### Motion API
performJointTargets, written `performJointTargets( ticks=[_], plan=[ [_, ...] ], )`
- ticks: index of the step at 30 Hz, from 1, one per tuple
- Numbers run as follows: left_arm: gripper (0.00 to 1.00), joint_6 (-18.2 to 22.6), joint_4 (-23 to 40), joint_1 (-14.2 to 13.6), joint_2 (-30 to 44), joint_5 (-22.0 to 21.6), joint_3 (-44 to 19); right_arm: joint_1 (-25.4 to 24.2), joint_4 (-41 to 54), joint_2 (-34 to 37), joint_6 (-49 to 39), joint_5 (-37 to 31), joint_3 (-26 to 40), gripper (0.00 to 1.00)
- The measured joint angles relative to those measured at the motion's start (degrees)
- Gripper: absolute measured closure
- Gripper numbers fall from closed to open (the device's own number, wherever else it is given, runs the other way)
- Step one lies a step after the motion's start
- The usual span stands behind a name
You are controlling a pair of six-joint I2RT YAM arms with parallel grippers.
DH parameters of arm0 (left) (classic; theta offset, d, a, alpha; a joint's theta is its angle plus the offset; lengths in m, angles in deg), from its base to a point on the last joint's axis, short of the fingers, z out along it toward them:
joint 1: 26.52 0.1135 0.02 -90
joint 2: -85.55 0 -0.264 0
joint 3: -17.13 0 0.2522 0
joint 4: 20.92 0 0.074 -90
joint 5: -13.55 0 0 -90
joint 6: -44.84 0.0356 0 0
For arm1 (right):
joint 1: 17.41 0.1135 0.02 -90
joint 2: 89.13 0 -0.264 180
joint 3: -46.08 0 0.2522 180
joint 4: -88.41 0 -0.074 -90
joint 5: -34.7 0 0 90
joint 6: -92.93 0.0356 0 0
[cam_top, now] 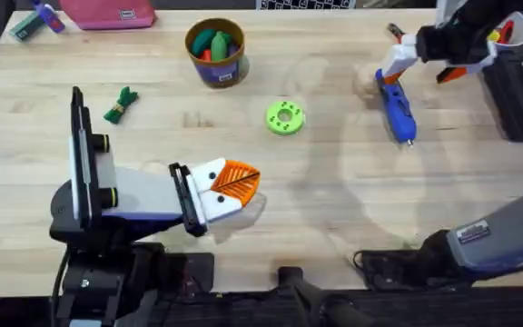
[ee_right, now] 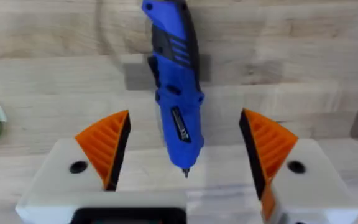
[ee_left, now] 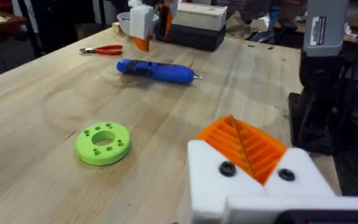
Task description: Pick up the gripper from the table and insert it into the empty holder that is missing its gripper. Then pick up a screw, insert it into the mounting hole, and use the screwdriver to tighten it. Finally, clean up the table by picking up the vegetable and placing it into the bucket.
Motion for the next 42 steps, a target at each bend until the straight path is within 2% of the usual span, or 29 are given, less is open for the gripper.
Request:
performJointTargets(
  ticks=[12, 34, 36, 39, 42],
  plan=[
    [0.995, 0.0, -0.2, 0.0, 0.0, -1.0, 0.0, 0.1, -3.8, 5.7, -6.7, 0.6, -0.1, 0.007],
    [0.995, -0.7, -0.3, 0.0, 0.0, -1.5, 0.0, -0.1, -10.5, 13.0, -7.0, 3.2, -1.4, 0.016],
    [0.995, -0.7, -0.3, 0.0, 0.0, -1.5, 0.0, -0.2, -10.5, 13.0, -7.1, 3.2, -1.5, 0.065],
    [0.995, -0.7, -0.3, 0.0, 0.0, -1.5, 0.0, -0.2, -10.5, 13.0, -7.2, 3.4, -1.8, 0.27],
    [0.995, -0.7, -0.3, 0.0, 0.0, -1.5, 0.0, -0.3, -10.7, 13.0, -7.3, 3.2, -1.8, 0.679]
  ],
)
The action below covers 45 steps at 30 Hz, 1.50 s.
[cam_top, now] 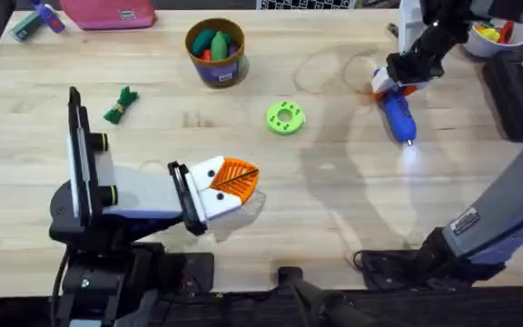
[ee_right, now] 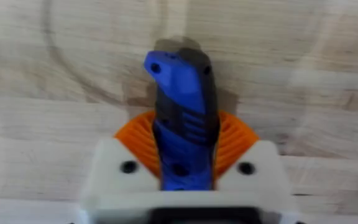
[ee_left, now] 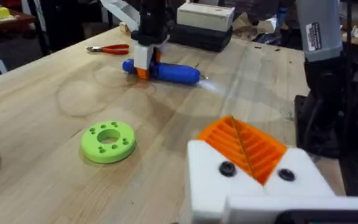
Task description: Pick up the gripper from the table and insert it into the empty holder that is missing its gripper. Then pick up a screw, insert it into the mounting hole, and use the screwdriver to tighten it. Finally, clean up the table by picking up the vegetable and placing it into the bucket.
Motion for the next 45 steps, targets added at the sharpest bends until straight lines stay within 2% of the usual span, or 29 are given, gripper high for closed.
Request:
performJointTargets(
  ticks=[2, 4, 17, 30, 38, 45],
  plan=[
    [0.995, 0.0, 0.0, 0.0, 0.0, 0.0, 0.0, 0.0, 0.0, 0.3, -0.2, 0.0, 0.0, 0.935],
    [0.995, 0.0, 0.0, 0.0, 0.0, 0.0, 0.0, -0.1, 0.0, 0.5, 0.0, 0.1, 0.0, 0.981],
    [0.995, 0.0, 0.0, 0.0, 0.0, -0.1, 0.0, -0.1, 2.9, -1.5, -0.2, 1.9, 0.1, 0.976],
    [0.995, 0.0, 0.0, 0.0, 0.0, -0.4, 0.0, 0.9, -5.7, -28.4, 5.9, 9.5, 0.1, 0.976],
    [0.995, 0.0, 0.0, 0.0, 0.0, -0.5, 0.0, 6.2, -16.7, -39.2, 10.9, 16.6, 0.1, 0.976],
    [0.995, 0.0, 0.0, 0.0, 0.0, -0.6, 0.0, 14.2, -27.5, -41.5, 15.8, 20.8, 0.1, 0.976]
  ],
)
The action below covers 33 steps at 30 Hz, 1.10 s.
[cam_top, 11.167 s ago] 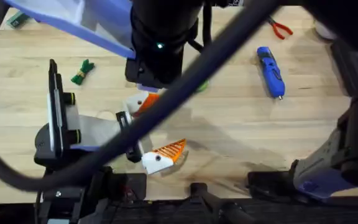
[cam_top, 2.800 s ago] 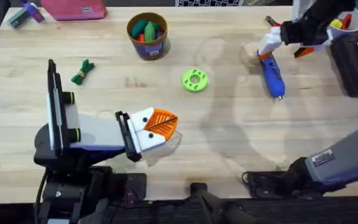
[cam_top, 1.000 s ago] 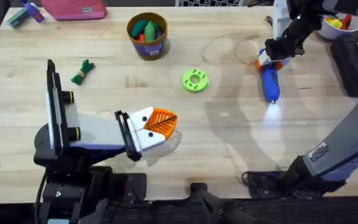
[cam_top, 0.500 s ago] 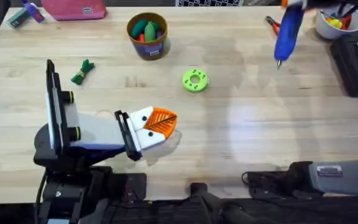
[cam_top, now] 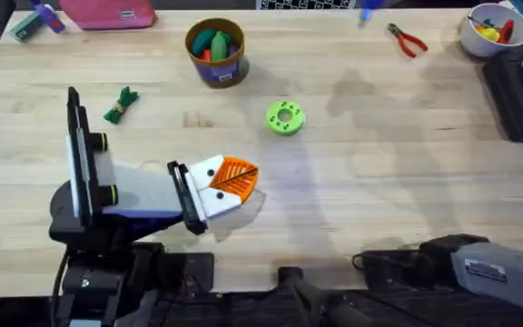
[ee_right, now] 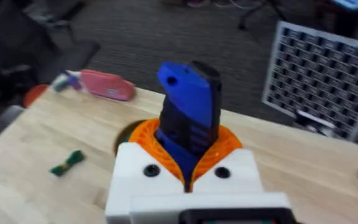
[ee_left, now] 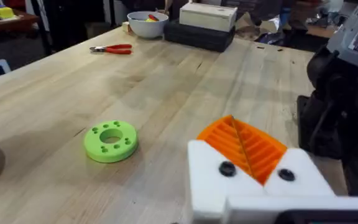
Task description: Pick up the gripper from the table and insert it into the empty holder that is missing its gripper. Then pick up a screw, insert it into the mounting hole, and use the screwdriver to tighten it. Finally, clean up the table by picking up the vegetable and placing it into the bucket.
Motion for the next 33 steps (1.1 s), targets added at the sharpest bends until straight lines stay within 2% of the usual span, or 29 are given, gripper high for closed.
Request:
performJointTargets(
  ticks=[5, 10, 14, 20, 25, 26, 33],
  plan=[
    [0.995, 0.0, 0.0, 0.0, 0.0, 0.0, 0.0, 6.7, -6.5, 0.1, 2.2, 1.1, -0.3, 0.976],
    [0.995, 0.0, 0.0, 0.0, 0.0, 0.0, 0.0, 11.0, -18.0, 0.1, 5.5, 3.6, -4.6, 0.977],
    [0.995, 0.0, 0.0, 0.0, 0.0, 0.0, 0.0, 11.6, -32.2, 0.1, 9.0, 9.8, -12.4, 0.977],
    [0.995, 0.0, 0.0, 0.0, 0.0, 0.0, 0.0, 11.9, -53.1, 0.8, 13.9, 22.7, -23.0, 0.977],
    [0.995, 0.0, 0.0, 0.0, 0.0, 0.0, 0.0, 14.1, -54.7, 2.6, 13.5, 34.9, -24.5, 0.977],
    [0.995, 0.0, 0.0, 0.0, 0.0, 0.0, 0.0, 15.9, -54.7, 3.9, 11.7, 40.9, -24.5, 0.977],
    [0.995, 0.0, 0.0, 0.0, 0.0, 0.0, 0.0, 17.9, -55.1, 5.6, 7.3, 48.3, -24.6, 0.977]
  ],
)
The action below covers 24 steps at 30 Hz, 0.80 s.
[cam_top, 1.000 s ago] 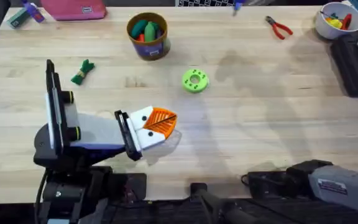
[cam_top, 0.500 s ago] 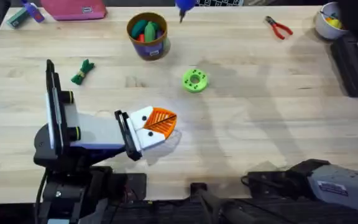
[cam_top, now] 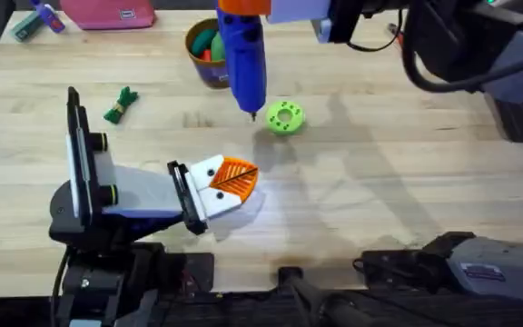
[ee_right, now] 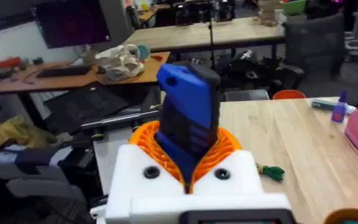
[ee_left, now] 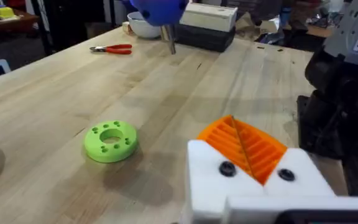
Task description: Pick up the gripper from the table and insert it into the empty holder that is missing its gripper. Then pick up a screw, insert it into the mounting hole, and use the screwdriver to tighten it. Finally, clean up the table by picking up the vegetable and placing it into the bucket.
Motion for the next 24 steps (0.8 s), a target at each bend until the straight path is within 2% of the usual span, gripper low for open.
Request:
performJointTargets(
  ticks=[8, 15, 24],
  plan=[
    [0.995, 0.0, 0.0, 0.0, 0.0, 0.0, 0.0, 3.0, -9.5, 0.0, -0.6, 0.3, -2.3, 0.977],
    [0.995, 0.0, 0.0, 0.0, 0.0, 0.0, 0.0, 5.6, -20.6, 0.0, 3.6, -0.1, -6.8, 0.977],
    [0.995, 0.0, 0.0, 0.0, 0.0, 0.0, 0.0, 9.1, -25.8, 0.0, 5.5, -1.5, -9.7, 0.977]
  ],
)
